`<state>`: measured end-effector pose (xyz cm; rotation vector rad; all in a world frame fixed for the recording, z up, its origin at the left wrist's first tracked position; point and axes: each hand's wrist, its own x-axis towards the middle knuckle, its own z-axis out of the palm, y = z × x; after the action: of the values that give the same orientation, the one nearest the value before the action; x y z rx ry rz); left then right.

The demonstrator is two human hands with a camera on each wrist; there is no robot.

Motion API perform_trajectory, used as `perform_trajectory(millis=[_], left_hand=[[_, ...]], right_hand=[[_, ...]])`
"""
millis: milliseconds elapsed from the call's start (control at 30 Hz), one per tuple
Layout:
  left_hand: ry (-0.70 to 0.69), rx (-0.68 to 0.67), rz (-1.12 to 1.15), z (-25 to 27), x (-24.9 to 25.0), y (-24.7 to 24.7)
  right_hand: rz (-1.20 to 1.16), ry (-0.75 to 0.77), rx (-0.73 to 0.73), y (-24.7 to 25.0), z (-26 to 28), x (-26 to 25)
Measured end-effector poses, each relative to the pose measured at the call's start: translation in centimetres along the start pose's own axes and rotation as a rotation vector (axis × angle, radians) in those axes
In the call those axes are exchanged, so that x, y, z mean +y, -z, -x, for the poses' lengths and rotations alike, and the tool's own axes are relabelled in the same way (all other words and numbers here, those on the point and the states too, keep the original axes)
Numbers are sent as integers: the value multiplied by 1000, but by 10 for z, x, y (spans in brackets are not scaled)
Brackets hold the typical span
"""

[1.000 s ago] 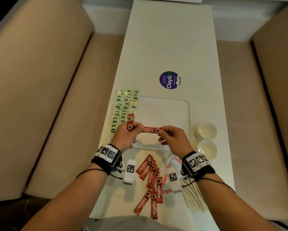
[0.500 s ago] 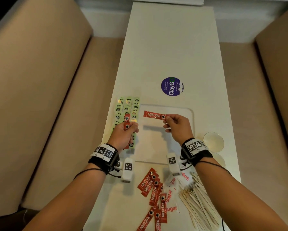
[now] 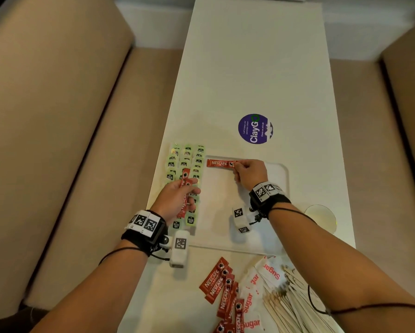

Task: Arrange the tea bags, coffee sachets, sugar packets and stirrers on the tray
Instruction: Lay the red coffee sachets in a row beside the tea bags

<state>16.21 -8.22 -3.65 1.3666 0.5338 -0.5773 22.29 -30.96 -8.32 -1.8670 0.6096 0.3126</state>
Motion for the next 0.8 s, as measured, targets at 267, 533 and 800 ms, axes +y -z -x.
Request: perform_trajectory(millis=[267,533,800], left_hand=[[9,8,59,-6,-2,-2],[37,20,102,-5,-5,-5],[48,20,105,-4,-6,-4]], right_hand=[[77,-42,54,-5,-10,-8],[43,-126,8,1,-14,-11],[-34,-148,10,0,-15,-9]])
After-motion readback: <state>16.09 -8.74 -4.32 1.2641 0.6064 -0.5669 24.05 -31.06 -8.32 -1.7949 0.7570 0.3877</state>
